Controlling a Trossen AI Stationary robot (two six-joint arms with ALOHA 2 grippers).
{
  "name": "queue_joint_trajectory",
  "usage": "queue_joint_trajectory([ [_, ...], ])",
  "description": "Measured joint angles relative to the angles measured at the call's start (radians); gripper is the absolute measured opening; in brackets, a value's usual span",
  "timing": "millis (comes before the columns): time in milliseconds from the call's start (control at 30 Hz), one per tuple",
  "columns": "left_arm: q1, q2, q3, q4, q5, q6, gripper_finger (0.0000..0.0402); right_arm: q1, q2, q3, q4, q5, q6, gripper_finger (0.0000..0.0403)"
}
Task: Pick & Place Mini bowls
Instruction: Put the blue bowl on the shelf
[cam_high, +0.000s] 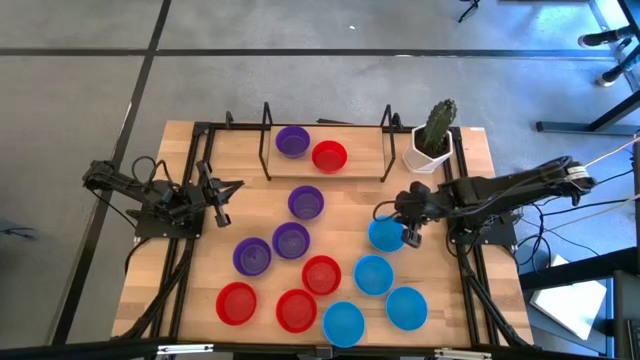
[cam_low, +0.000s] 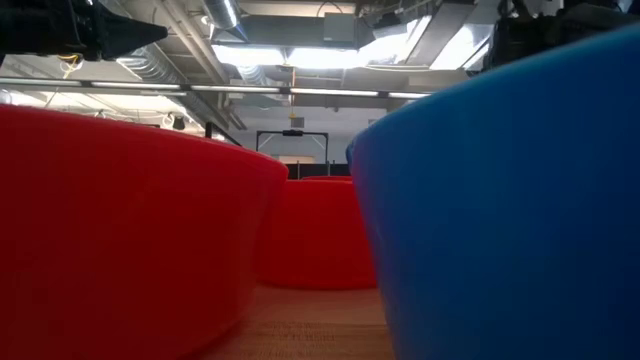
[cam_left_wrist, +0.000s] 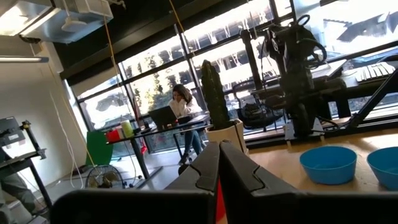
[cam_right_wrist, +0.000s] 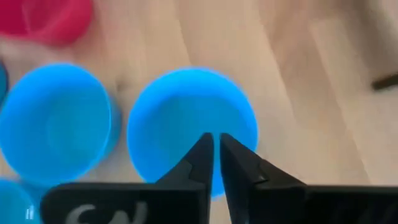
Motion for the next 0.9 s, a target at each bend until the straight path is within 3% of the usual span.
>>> queue_joint_trajectory([
  [267,0.000,0.000,0.000,-0.003,0.000,0.000,0.0004,-0.033,0.069,0.041,-0.055,-0.004,-0.028,0.0101],
  [567,0.000,0.000,0.000,-0.035,0.000,0.001,0.0007,-0.090,0.155,0.041,-0.057,-0.002,-0.194,0.0201],
  [900,0.000,0.000,0.000,-0.035,0.000,0.002,0.0002,-0.140,0.279,0.041,-0.017,0.012,-0.237,0.0250],
])
